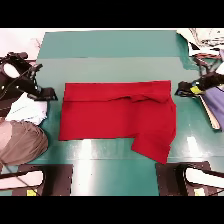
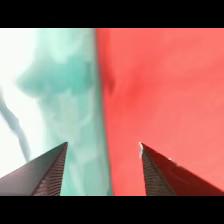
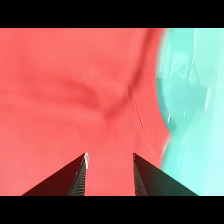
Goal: Fold the shirts.
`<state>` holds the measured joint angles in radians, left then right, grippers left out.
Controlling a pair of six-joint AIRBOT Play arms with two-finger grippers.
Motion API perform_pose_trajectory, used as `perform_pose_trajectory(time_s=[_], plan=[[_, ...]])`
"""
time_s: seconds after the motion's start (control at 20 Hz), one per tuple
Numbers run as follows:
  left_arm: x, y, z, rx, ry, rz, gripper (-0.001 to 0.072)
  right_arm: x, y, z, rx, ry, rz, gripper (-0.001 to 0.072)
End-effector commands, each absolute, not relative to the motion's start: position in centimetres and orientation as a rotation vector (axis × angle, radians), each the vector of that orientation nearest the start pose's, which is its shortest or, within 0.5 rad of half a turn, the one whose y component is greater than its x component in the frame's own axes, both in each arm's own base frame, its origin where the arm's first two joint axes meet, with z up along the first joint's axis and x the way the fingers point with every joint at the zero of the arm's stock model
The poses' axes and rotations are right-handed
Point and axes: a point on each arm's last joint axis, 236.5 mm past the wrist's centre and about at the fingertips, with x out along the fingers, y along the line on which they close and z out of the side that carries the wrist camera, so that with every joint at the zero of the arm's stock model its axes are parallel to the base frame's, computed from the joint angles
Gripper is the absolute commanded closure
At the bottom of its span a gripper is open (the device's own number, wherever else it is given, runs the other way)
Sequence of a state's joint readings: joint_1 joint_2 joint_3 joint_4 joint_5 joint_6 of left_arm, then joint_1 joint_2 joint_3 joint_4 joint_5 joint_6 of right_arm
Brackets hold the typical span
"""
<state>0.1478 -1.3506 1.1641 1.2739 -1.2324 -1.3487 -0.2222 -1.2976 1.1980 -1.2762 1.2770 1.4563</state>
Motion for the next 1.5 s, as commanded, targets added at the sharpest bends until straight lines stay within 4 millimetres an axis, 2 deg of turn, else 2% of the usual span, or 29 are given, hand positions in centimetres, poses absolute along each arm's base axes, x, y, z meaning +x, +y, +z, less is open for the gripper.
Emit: perform_pose_trajectory(time_s=[0.0, 0.15, 0.3, 0.4, 0.5, 0.6, 0.65, 0.7, 0.75, 0.9, 0.95, 1.0, 1.05, 1.15, 1.25, 1.35, 1.4, 1.45], plan=[[30.5, -1.9, -2.8, -0.236, 1.422, -0.169, 0.017, 33.4, -3.0, 2.8, 0.351, 1.293, 0.021, 0.0373], [24.7, -3.8, -6.5, -0.317, 1.529, -0.183, 0.017, 32.2, -2.3, 2.7, 0.379, 1.261, 0.023, 0.0373], [21.9, -4.5, -8.7, -0.357, 1.578, -0.178, 0.017, 31.9, -1.4, 3.0, 0.412, 1.24, 0.046, 0.0373], [21.7, -6.0, -8.6, -0.42, 1.576, -0.206, 0.017, 32.2, -0.8, 3.7, 0.423, 1.227, 0.072, 0.0372], [21.4, -7.2, -8.8, -0.373, 1.585, -0.249, 0.017, 32.4, -0.7, 4.1, 0.424, 1.218, 0.078, 0.0373], [21.6, -8.5, -8.9, -0.322, 1.572, -0.287, 0.0192, 31.3, -0.6, 3.4, 0.417, 1.267, 0.084, 0.0373], [21.7, -8.7, -8.8, -0.313, 1.564, -0.292, 0.0388, 30.4, -0.3, 2.7, 0.419, 1.307, 0.096, 0.0373], [22.0, -8.8, -8.6, -0.315, 1.559, -0.29, 0.0549, 29.1, 0.0, 1.7, 0.42, 1.355, 0.112, 0.0372], [22.3, -8.7, -8.3, -0.309, 1.552, -0.292, 0.0666, 27.6, 0.0, 0.4, 0.448, 1.41, 0.108, 0.0372], [23.7, -8.9, -6.2, -0.301, 1.494, -0.31, 0.0686, 22.5, -0.6, -3.7, 0.546, 1.568, 0.071, 0.0372], [24.1, -9.0, -5.5, -0.3, 1.469, -0.315, 0.0686, 20.6, -1.2, -5.1, 0.57, 1.622, 0.036, 0.0351], [24.4, -9.0, -5.0, -0.296, 1.448, -0.318, 0.0686, 19.0, -1.4, -6.2, 0.597, 1.666, 0.013, 0.0229], [24.6, -9.1, -4.6, -0.295, 1.435, -0.319, 0.0685, 17.5, -1.1, -7.2, 0.637, 1.701, -0.001, 0.0136], [24.6, -9.1, -4.6, -0.298, 1.432, -0.321, 0.0685, 15.5, 0.0, -8.6, 0.684, 1.754, 0.002, 0.0141], [24.7, -9.3, -4.5, -0.307, 1.426, -0.323, 0.0685, 14.9, 2.2, -9.5, 0.735, 1.762, 0.045, 0.0143], [24.9, -9.4, -4.4, -0.316, 1.419, -0.325, 0.0685, 16.0, 4.0, -9.9, 0.748, 1.716, 0.095, 0.0155], [24.9, -9.4, -4.4, -0.316, 1.417, -0.324, 0.0685, 17.0, 4.6, -10.0, 0.735, 1.683, 0.107, 0.0261], [24.9, -9.4, -4.4, -0.316, 1.418, -0.324, 0.0685, 17.8, 5.0, -10.1, 0.716, 1.657, 0.118, 0.0309]])
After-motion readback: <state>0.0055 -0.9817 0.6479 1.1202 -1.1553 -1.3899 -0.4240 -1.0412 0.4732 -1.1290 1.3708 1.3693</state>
